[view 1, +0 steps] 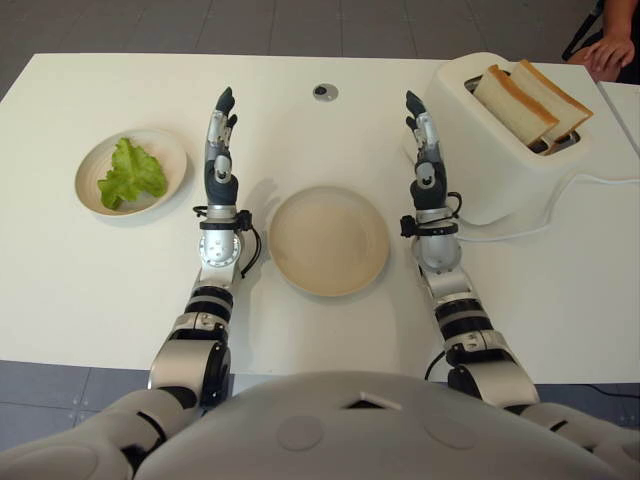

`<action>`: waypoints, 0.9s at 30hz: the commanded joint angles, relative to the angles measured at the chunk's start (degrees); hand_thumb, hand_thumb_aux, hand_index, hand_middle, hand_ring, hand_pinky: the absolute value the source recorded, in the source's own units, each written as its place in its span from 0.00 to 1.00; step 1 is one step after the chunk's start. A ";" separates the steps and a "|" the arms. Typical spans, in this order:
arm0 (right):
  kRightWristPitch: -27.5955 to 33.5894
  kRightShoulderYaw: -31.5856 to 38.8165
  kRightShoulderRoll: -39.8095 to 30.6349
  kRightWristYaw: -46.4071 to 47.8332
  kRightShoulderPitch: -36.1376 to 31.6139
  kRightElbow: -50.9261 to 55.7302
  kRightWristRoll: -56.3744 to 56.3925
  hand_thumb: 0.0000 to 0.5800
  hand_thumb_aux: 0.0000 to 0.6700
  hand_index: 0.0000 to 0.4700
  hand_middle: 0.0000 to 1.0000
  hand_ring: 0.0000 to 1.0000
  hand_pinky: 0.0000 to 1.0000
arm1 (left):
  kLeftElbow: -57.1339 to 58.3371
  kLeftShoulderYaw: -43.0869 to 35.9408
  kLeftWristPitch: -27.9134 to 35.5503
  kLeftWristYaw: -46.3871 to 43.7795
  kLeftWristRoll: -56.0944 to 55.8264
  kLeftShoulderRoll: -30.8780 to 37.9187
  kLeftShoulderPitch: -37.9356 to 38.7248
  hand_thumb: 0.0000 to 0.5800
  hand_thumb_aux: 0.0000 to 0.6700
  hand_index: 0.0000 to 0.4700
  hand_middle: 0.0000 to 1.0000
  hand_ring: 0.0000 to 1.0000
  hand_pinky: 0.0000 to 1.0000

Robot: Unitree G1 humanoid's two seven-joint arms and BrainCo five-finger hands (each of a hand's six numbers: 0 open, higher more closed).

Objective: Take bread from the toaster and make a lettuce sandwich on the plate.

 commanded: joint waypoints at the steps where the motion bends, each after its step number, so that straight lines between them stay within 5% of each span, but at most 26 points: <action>1: 0.63 -0.48 -0.58 -0.43 0.50 -0.71 -1.77 0.00 0.00 0.00 0.00 0.00 0.00 | 1.75 -1.39 0.82 -0.75 0.47 -2.04 1.28 0.00 0.00 0.00 0.00 0.00 0.00; 4: 0.69 -1.30 -1.35 -0.42 0.81 -3.10 -2.26 0.00 0.00 0.00 0.00 0.00 0.00 | 1.88 -1.38 0.90 -0.88 0.58 -2.14 1.07 0.00 0.00 0.00 0.00 0.00 0.00; 7: 2.23 -7.71 -5.60 -0.63 2.74 -17.91 -3.68 0.00 0.00 0.00 0.00 0.00 0.00 | 1.76 -1.11 1.23 -1.09 0.37 -1.93 0.84 0.00 0.00 0.00 0.00 0.00 0.00; 10: 8.44 -19.69 -13.55 -3.05 3.41 -26.39 -10.23 0.00 0.00 0.00 0.00 0.00 0.00 | 1.81 -1.07 1.40 -0.81 0.73 -2.06 0.75 0.00 0.00 0.00 0.00 0.00 0.00; 14: 21.10 -29.75 -21.60 -7.78 4.70 -24.05 -19.13 0.00 0.00 0.00 0.00 0.00 0.00 | 2.26 -1.48 1.64 -0.79 1.24 -2.37 0.49 0.00 0.00 0.00 0.00 0.00 0.00; 18: 31.33 -28.70 -27.84 -9.19 6.11 -12.49 -25.50 0.00 0.00 0.00 0.00 0.00 0.00 | 2.47 -1.87 1.56 -1.12 1.19 -2.59 0.44 0.00 0.00 0.00 0.00 0.00 0.00; 27: 36.21 -19.47 -32.95 -6.05 6.05 -5.84 -26.79 0.00 0.00 0.00 0.00 0.00 0.00 | 1.27 -2.08 1.10 -1.63 0.94 -2.48 1.37 0.00 0.00 0.00 0.00 0.00 0.00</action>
